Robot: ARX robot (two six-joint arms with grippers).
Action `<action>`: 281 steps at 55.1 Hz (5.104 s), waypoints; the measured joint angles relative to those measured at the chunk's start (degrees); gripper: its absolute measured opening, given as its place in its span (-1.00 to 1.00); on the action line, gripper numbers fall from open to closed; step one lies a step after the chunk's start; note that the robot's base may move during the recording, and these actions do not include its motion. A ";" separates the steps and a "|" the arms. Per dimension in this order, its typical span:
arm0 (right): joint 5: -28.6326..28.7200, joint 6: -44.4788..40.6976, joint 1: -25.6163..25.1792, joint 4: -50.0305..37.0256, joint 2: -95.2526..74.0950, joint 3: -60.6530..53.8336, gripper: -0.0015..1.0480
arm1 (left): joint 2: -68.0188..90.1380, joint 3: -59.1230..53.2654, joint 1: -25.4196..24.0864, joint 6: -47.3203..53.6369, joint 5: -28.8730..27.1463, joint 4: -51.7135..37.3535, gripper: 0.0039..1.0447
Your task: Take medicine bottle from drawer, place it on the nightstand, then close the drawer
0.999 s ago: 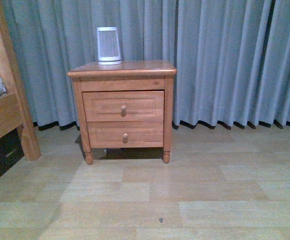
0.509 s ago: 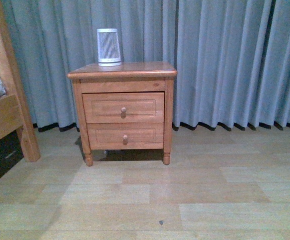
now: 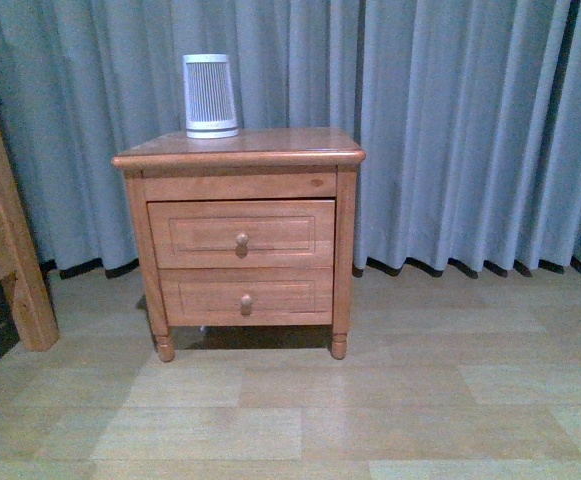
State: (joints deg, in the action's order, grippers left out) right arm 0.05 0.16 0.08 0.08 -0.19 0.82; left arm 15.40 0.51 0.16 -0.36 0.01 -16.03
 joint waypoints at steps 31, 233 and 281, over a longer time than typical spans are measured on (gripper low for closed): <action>-0.02 0.00 0.02 0.00 -0.02 0.00 0.87 | 0.00 0.00 0.00 0.00 0.00 0.00 0.88; -0.04 0.00 0.02 0.00 -0.02 -0.02 0.87 | 121.39 77.96 15.91 -4.42 -3.50 -13.60 0.88; -0.04 0.00 0.00 0.00 -0.02 -0.02 0.87 | 122.53 79.89 16.74 -5.01 -5.73 -12.50 -0.51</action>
State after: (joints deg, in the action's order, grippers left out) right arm 0.01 0.16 0.08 0.08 -0.21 0.80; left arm 137.93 80.40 16.91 -5.37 -5.72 -28.53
